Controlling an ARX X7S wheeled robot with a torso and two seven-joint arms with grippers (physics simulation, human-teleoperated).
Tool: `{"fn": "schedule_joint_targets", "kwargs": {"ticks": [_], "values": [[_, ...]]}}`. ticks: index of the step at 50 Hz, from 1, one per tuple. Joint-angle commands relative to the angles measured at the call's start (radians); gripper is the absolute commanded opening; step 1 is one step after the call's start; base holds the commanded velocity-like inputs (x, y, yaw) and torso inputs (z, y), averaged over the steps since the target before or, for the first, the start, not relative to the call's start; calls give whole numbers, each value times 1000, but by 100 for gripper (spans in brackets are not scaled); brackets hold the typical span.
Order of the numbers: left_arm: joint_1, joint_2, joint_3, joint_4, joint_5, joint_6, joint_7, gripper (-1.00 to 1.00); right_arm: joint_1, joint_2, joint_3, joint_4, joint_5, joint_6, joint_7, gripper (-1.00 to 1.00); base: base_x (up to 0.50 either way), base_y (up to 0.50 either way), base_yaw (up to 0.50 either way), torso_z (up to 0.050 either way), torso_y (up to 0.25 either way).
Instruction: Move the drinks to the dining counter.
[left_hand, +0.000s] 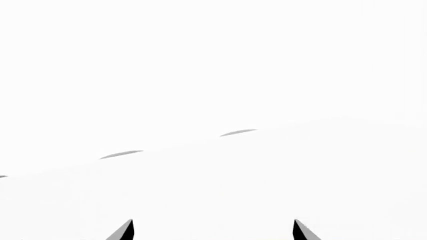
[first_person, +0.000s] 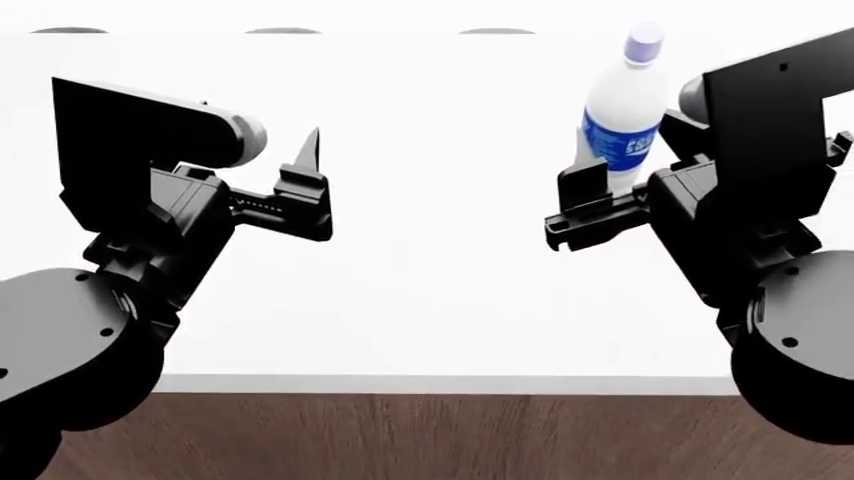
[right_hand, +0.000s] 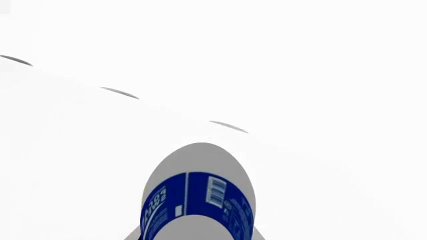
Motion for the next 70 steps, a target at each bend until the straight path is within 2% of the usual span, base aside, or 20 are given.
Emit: {"fn": "schedule_joint_targets", "kwargs": {"ticks": [1,14,59,60,70], "values": [[7,-4,0,1,0,4,-1,100,-52,-12,3,55,-49,-40,-42,-100,0,0,0,0,0],[4,-2,4,-1,3,5,-2,100,-82,-14,9,87,31,-60,-64,-100,0,0,0,0,0],[3,-3,13,-5,6,13,-1,100,-86,-21,-9,96,61,-24,-50,-100,0,0,0,0,0],[3,-2,14,-6,7,14,0,100,-85,-21,-8,96,64,-23,-57,100,0,0,0,0,0],[11,-9,11,-1,5,18,-2,100,-82,-21,-5,93,62,-23,-56,100,0,0,0,0,0]]}}
